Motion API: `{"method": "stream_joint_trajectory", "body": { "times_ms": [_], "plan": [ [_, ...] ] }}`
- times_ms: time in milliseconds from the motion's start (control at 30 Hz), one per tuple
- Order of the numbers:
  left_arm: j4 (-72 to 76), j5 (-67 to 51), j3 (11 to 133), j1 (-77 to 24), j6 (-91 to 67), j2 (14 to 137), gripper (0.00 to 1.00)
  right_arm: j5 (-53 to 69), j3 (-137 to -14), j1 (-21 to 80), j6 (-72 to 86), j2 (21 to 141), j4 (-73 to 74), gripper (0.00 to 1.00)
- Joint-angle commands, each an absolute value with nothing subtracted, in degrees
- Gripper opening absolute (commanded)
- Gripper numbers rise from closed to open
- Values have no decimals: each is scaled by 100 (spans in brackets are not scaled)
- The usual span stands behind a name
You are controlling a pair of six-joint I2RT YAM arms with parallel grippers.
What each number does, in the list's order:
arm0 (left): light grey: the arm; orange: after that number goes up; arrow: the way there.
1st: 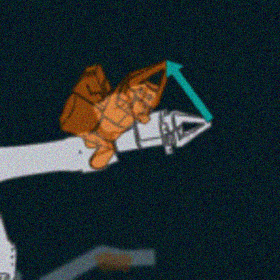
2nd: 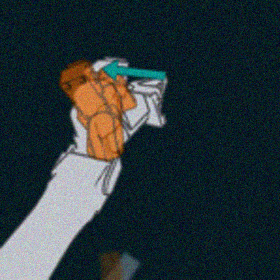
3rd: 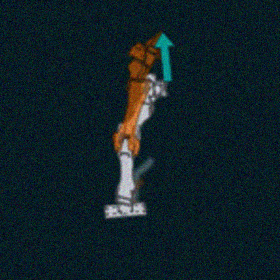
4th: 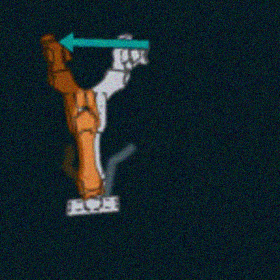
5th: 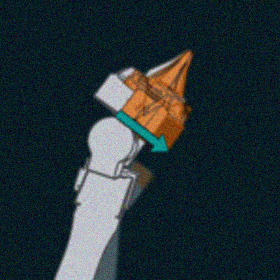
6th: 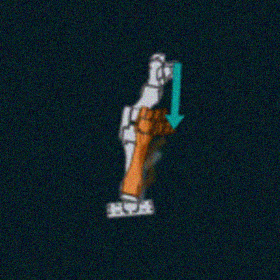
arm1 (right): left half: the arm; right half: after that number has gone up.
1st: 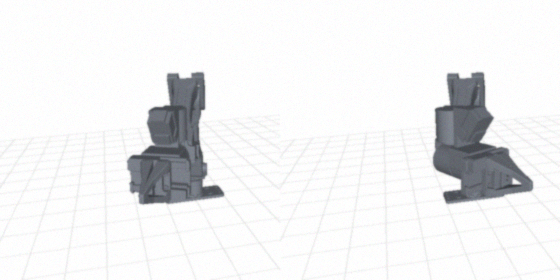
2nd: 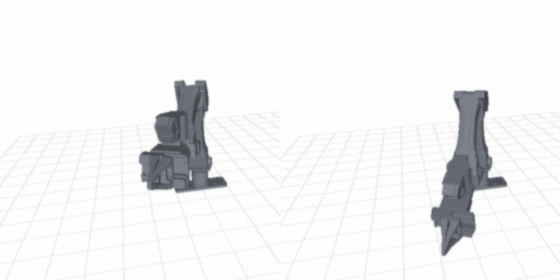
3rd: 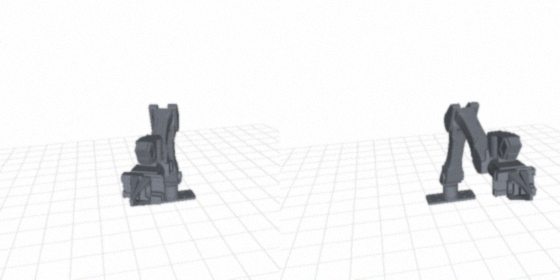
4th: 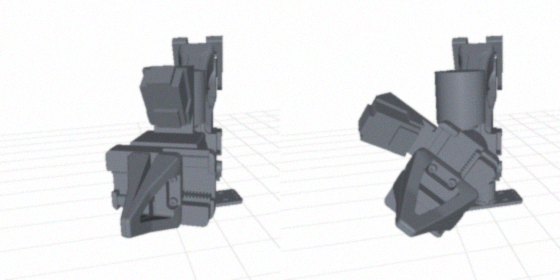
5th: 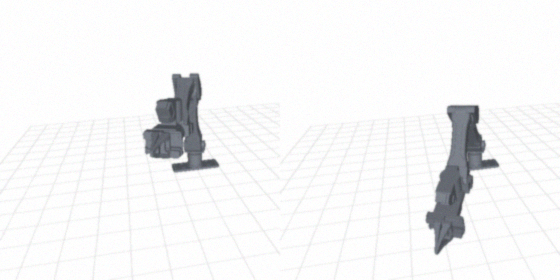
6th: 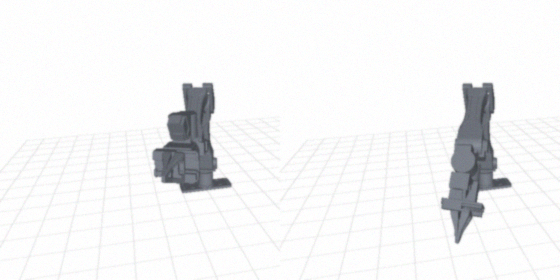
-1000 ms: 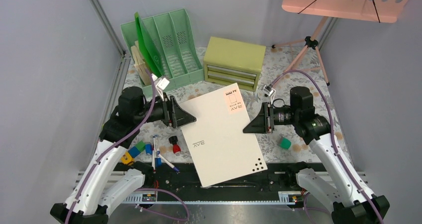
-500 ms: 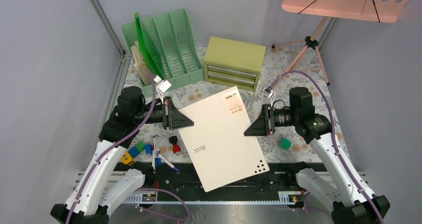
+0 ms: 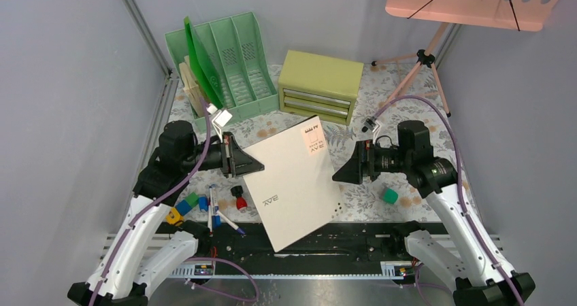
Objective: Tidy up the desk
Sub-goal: Place the folder in the storage box.
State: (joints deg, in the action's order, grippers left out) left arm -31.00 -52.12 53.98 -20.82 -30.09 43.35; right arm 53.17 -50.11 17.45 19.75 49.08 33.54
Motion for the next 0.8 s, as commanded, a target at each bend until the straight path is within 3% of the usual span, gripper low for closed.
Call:
{"method": "stream_joint_trajectory", "body": {
  "times_ms": [0,767],
  "plan": [
    [-2800,-4555,5533,-2030,-3162,4138,0,4227,-5290,1723,1960,4481,3523,99],
    [-2630,-876,6361,-1967,-3131,3843,0,3525,-4538,1723,2064,3876,3643,100]
  ]
}}
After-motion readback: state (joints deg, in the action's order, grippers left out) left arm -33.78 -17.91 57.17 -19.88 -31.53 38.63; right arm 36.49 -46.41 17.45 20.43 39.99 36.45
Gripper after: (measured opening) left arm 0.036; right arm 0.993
